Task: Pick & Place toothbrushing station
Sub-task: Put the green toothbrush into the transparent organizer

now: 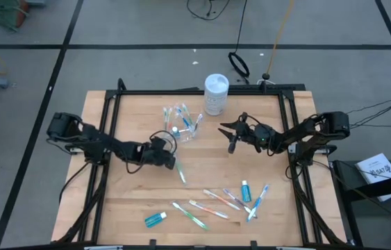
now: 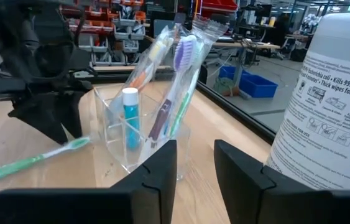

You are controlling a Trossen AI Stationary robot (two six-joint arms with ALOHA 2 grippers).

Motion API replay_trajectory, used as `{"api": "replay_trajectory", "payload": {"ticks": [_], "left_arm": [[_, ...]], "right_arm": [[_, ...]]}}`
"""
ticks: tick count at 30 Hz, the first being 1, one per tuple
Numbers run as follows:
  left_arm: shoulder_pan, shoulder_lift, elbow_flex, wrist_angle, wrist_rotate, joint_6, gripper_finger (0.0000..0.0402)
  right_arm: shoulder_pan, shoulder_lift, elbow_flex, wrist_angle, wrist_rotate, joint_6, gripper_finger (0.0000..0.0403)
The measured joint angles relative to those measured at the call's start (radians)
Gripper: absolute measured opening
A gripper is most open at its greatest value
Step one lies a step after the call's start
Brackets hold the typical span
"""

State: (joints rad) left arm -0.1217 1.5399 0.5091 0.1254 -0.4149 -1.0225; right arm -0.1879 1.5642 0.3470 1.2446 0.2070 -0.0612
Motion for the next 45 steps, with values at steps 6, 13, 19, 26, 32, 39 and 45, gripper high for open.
{"api": "replay_trajectory", "payload": {"ticks": [6, 13, 19, 26, 32, 39, 45], "left_arm": [[0.04, -0.001, 0.001, 0.115, 0.05, 0.107, 0.0164], [0.041, 0.009, 0.002, 0.052, 0.188, 0.014, 0.0163], [0.032, 0.044, 0.003, 0.086, 0.157, 0.054, 0.0163], [0.07, 0.139, 0.004, 0.18, 0.195, 0.25, 0.0133], [0.091, 0.152, 0.004, 0.194, 0.23, 0.307, 0.0053], [0.064, 0.036, -0.001, 0.177, 0.298, 0.367, 0.001], [0.023, -0.149, 0.001, 0.179, 0.103, 0.524, 0.0003]], "right_arm": [[0.0, 0.0, 0.0, 0.002, 0.0, -0.002, 0.0091], [0.0, 0.0, 0.0, 0.004, 0.0, -0.003, 0.0091], [0.0, 0.001, 0.001, 0.008, 0.0, -0.003, 0.009], [0.0, 0.001, 0.001, 0.009, 0.0, -0.003, 0.0091], [0.0, 0.001, 0.001, 0.01, 0.0, -0.003, 0.0091], [0.0, 0.001, 0.001, 0.012, 0.0, -0.003, 0.0091], [0.0, 0.001, 0.001, 0.012, 0.0, -0.003, 0.0091]]}}
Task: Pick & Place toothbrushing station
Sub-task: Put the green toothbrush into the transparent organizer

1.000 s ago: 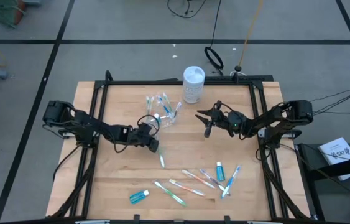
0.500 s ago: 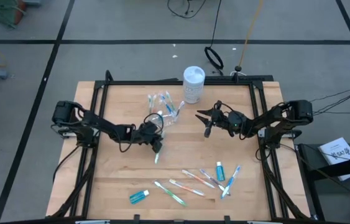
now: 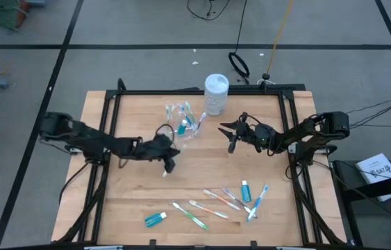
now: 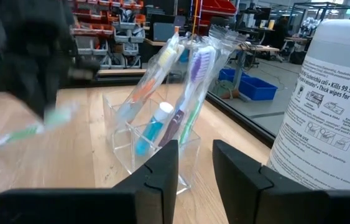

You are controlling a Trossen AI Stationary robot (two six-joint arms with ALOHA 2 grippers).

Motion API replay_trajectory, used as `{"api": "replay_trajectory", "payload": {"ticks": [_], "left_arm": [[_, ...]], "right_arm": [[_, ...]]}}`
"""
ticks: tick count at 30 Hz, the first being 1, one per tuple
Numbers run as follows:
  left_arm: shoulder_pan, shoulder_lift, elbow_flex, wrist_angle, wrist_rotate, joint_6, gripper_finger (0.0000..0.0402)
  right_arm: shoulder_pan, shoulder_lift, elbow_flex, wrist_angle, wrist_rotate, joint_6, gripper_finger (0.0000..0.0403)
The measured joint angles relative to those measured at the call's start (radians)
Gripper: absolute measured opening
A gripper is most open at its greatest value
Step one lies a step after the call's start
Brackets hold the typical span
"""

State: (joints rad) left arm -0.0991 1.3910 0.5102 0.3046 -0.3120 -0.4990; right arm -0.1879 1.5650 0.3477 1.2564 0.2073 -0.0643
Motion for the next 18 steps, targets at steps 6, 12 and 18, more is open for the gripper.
{"api": "replay_trajectory", "payload": {"ticks": [6, 12, 18], "left_arm": [[-0.028, -0.203, 0.0, 0.06, -0.414, 0.309, 0.0003], [0.022, -0.288, 0.002, 0.331, -0.596, 0.684, 0.0003], [0.158, -0.213, -0.024, 0.447, -0.342, 0.641, 0.0002]], "right_arm": [[0.0, 0.0, 0.0, 0.0, 0.0, 0.0, 0.0091], [0.0, 0.0, 0.0, 0.0, 0.0, 0.0, 0.0091], [0.0, 0.0, 0.0, 0.0, 0.0, 0.0, 0.0091]]}}
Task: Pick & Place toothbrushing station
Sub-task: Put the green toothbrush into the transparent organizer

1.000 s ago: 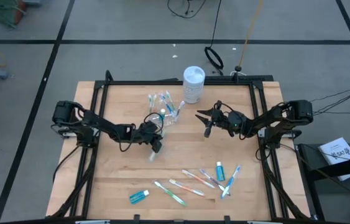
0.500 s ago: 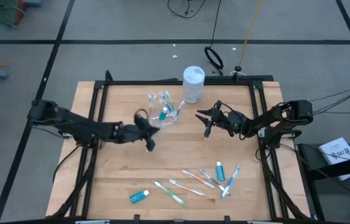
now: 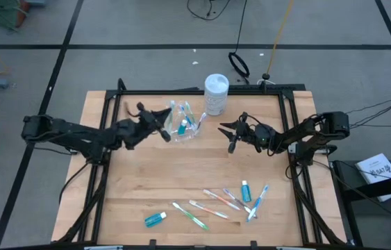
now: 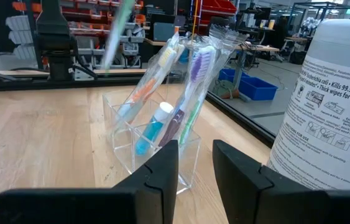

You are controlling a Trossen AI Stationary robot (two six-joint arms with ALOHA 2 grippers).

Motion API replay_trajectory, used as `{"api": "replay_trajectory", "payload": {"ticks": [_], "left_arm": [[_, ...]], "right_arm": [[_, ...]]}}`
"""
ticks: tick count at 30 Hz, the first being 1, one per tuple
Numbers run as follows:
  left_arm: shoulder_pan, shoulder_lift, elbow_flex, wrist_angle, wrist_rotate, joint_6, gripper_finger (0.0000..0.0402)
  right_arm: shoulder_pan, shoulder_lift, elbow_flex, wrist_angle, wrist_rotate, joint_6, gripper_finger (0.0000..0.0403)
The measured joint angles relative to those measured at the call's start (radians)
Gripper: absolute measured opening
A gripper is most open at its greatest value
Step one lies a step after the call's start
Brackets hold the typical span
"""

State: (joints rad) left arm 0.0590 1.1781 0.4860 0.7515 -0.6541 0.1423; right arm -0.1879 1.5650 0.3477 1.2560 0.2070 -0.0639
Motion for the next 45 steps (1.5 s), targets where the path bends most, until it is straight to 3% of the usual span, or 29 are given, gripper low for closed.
{"api": "replay_trajectory", "payload": {"ticks": [4, 10, 15, 20, 25, 36, 45], "left_arm": [[0.058, 0.101, -0.021, 0.004, -0.012, -0.046, 0.0004], [0.074, 0.233, -0.051, 0.005, -0.108, -0.103, 0.0005], [0.029, 0.246, -0.051, -0.023, -0.13, -0.136, 0.0002], [-0.056, 0.221, -0.05, -0.06, -0.274, -0.175, 0.001], [-0.123, 0.215, -0.051, -0.218, -0.389, -0.216, 0.0003], [-0.123, 0.214, -0.051, -0.261, -0.308, -0.231, 0.0059], [-0.142, 0.202, -0.051, -0.267, -0.346, -0.167, 0.0134]], "right_arm": [[0.0, 0.0, 0.0, -0.005, 0.0, 0.0, 0.0091], [0.0, 0.0, 0.0, -0.005, 0.0, 0.0, 0.0091], [0.0, 0.0, 0.0, -0.005, 0.0, 0.0, 0.0091], [0.0, 0.0, 0.0, -0.005, 0.001, 0.0, 0.0091], [0.0, 0.0, 0.0, -0.005, 0.001, 0.0, 0.0091], [0.0, 0.0, 0.0, -0.005, 0.0, 0.0, 0.0091], [0.0, 0.0, 0.0, -0.004, 0.001, 0.0, 0.0091]]}}
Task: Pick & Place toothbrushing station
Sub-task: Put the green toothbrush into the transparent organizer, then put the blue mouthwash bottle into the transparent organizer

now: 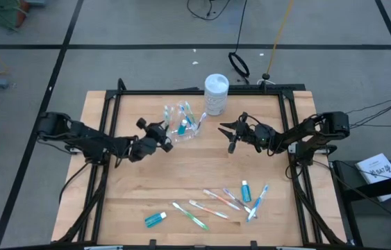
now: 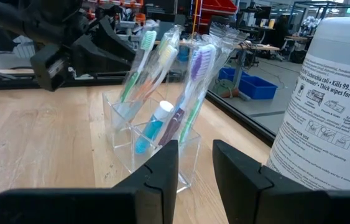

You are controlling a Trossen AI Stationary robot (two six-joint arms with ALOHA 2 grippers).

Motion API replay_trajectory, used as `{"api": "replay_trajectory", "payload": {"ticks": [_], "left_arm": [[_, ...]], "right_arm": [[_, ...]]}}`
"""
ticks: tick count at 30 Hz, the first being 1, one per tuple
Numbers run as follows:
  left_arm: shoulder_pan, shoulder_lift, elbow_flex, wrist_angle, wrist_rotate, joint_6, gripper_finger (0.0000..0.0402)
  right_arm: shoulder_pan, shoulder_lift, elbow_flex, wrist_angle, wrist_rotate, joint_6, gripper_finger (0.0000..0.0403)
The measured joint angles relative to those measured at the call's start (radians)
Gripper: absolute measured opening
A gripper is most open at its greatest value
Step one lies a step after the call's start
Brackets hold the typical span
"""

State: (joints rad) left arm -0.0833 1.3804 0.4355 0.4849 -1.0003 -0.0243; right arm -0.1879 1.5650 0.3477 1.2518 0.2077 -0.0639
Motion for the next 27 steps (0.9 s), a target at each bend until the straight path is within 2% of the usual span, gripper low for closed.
{"api": "replay_trajectory", "payload": {"ticks": [3, 6, 11, 13, 15, 17, 19, 22, 27], "left_arm": [[-0.043, -0.035, 0.011, -0.02, 0.01, 0.001, 0.0158], [-0.09, -0.094, 0.036, -0.132, 0.014, -0.007, 0.0174], [-0.166, -0.184, 0.082, -0.299, 0.035, -0.131, 0.0177], [-0.194, -0.21, 0.1, -0.339, 0.12, -0.228, 0.0173], [-0.216, -0.221, 0.121, -0.364, 0.31, -0.347, 0.0168], [-0.239, -0.215, 0.137, -0.382, 0.547, -0.444, 0.0161], [-0.264, -0.184, 0.16, -0.378, 0.721, -0.547, 0.0154], [-0.319, -0.112, 0.192, -0.392, 0.801, -0.661, 0.0143], [-0.36, 0.036, 0.291, -0.411, 0.823, -0.649, 0.0132]], "right_arm": [[0.0, 0.0, 0.0, 0.0, 0.0, 0.0, 0.0091], [0.0, 0.0, 0.0, 0.0, 0.0, 0.0, 0.0091], [0.0, 0.0, 0.0, 0.001, 0.0, 0.0, 0.0091], [0.0, 0.0, 0.0, 0.005, -0.001, 0.0, 0.0091], [0.0, 0.0, 0.0, 0.007, -0.001, 0.0, 0.0091], [0.0, 0.0, 0.0, 0.008, -0.001, 0.0, 0.0091], [0.0, 0.0, 0.0, 0.008, -0.001, 0.0, 0.0091], [0.0, 0.0, 0.0, 0.008, -0.001, 0.03, 0.0091], [0.0, 0.0, 0.0, 0.008, -0.002, 0.079, 0.0091]]}}
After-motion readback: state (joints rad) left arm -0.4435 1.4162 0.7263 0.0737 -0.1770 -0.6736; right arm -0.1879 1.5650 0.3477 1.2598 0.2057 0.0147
